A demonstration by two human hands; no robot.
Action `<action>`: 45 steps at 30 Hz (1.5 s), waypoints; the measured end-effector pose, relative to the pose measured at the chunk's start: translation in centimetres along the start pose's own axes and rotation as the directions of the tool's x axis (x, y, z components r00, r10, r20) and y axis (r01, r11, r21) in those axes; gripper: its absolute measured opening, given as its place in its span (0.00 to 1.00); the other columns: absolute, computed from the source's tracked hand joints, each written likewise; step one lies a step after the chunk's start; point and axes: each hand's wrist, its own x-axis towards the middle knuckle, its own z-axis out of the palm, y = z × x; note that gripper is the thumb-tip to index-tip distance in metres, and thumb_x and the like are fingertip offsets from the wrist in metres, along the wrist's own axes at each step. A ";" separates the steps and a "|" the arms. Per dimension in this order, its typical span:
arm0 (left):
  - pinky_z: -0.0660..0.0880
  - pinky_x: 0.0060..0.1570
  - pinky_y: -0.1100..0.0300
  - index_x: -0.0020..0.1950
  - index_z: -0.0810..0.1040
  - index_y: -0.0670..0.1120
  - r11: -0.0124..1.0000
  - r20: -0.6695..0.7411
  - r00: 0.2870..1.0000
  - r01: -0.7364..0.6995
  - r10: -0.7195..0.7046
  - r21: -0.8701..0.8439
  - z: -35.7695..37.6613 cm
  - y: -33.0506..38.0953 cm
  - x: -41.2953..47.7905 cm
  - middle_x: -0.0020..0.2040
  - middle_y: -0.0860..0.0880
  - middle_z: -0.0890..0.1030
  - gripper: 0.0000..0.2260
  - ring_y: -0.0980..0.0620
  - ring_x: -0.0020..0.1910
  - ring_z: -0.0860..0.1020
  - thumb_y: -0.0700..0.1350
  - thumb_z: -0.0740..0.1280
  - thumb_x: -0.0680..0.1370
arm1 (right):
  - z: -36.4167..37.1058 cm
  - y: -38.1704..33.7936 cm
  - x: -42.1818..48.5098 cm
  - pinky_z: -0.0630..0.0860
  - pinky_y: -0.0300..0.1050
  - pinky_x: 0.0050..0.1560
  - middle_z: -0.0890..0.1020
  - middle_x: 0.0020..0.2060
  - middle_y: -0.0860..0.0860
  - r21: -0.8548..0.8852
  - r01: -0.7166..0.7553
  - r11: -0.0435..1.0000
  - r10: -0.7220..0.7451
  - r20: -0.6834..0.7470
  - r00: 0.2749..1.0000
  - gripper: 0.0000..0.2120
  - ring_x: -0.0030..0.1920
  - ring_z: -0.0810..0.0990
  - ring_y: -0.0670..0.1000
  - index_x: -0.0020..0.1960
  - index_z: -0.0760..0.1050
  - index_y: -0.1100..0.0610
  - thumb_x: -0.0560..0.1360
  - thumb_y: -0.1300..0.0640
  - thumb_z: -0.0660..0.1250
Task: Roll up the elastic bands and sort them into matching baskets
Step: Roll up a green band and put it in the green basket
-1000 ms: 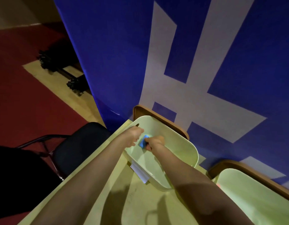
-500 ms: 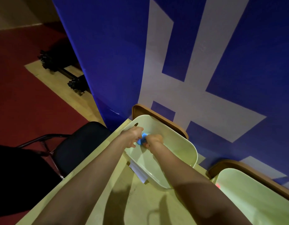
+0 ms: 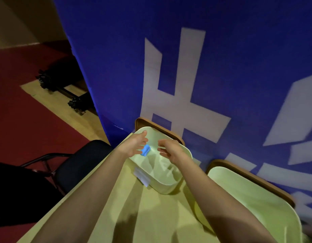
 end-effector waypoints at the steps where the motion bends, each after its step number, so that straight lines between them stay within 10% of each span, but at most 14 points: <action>1: 0.70 0.61 0.52 0.66 0.73 0.41 0.999 -0.005 0.999 -0.038 0.038 -0.003 0.5 0.2 -1.7 0.67 0.43 0.73 0.23 0.44 0.66 0.71 0.57 0.56 0.82 | -1.0 -0.5 -2.0 0.75 0.42 0.45 0.78 0.50 0.52 -0.006 0.047 0.999 -0.047 -0.016 0.999 0.10 0.47 0.78 0.51 0.58 0.76 0.59 0.78 0.60 0.64; 10: 0.71 0.48 0.60 0.57 0.77 0.44 0.849 0.034 0.849 -0.527 0.526 0.027 13.6 2.2 -18.7 0.53 0.48 0.79 0.09 0.53 0.52 0.75 0.46 0.63 0.80 | -14.9 -0.3 -22.9 0.73 0.35 0.44 0.81 0.42 0.47 -0.248 0.565 0.787 -0.611 -0.181 0.771 0.04 0.43 0.78 0.44 0.51 0.79 0.55 0.76 0.60 0.68; 17: 0.72 0.47 0.74 0.54 0.79 0.46 0.612 0.180 0.599 -0.791 0.780 -0.020 26.7 -1.6 -30.2 0.48 0.54 0.81 0.06 0.63 0.46 0.77 0.41 0.67 0.78 | -26.4 6.7 -39.0 0.75 0.33 0.53 0.83 0.49 0.44 -0.398 0.641 0.657 -0.753 -0.308 0.581 0.07 0.48 0.80 0.39 0.53 0.79 0.52 0.76 0.58 0.68; 22: 0.71 0.46 0.76 0.52 0.78 0.44 0.607 0.277 0.564 -0.789 0.778 -0.100 33.8 -7.5 -32.9 0.48 0.51 0.81 0.06 0.68 0.43 0.77 0.36 0.67 0.76 | -32.8 14.5 -44.6 0.74 0.30 0.50 0.83 0.46 0.44 -0.408 0.591 0.696 -0.713 -0.485 0.506 0.07 0.46 0.81 0.38 0.52 0.79 0.53 0.75 0.61 0.69; 32: 0.70 0.47 0.71 0.45 0.76 0.56 0.690 0.338 0.684 -0.713 0.646 0.122 38.8 -23.5 -27.3 0.48 0.55 0.80 0.10 0.55 0.49 0.77 0.40 0.71 0.75 | -36.6 30.0 -41.1 0.76 0.39 0.50 0.83 0.47 0.47 -0.382 0.435 0.815 -0.579 -0.568 0.586 0.08 0.47 0.82 0.43 0.50 0.78 0.49 0.74 0.61 0.70; 36: 0.67 0.46 0.76 0.47 0.79 0.49 0.498 0.343 0.591 -0.804 0.730 0.324 38.6 -28.2 -24.8 0.48 0.52 0.78 0.06 0.55 0.48 0.76 0.43 0.72 0.72 | -35.4 35.0 -37.9 0.69 0.33 0.53 0.79 0.53 0.47 -0.545 0.304 0.781 -0.600 -0.521 0.607 0.12 0.54 0.77 0.45 0.57 0.78 0.52 0.74 0.57 0.71; 40: 0.64 0.63 0.58 0.60 0.78 0.44 0.308 0.445 0.604 -0.759 0.661 0.573 37.8 -31.9 -22.5 0.60 0.46 0.76 0.18 0.46 0.62 0.72 0.43 0.73 0.71 | -33.8 38.3 -35.9 0.61 0.22 0.54 0.75 0.55 0.50 -0.704 0.319 0.635 -0.691 -0.332 0.642 0.19 0.59 0.73 0.50 0.62 0.76 0.57 0.72 0.59 0.72; 45: 0.71 0.55 0.54 0.51 0.82 0.46 0.176 0.450 0.531 -0.764 0.718 0.620 36.3 -33.6 -22.8 0.52 0.47 0.80 0.10 0.43 0.54 0.76 0.39 0.73 0.71 | -31.4 41.1 -34.7 0.69 0.52 0.63 0.79 0.55 0.59 -0.868 0.148 0.474 -0.760 -0.318 0.567 0.16 0.58 0.75 0.64 0.53 0.81 0.57 0.66 0.56 0.71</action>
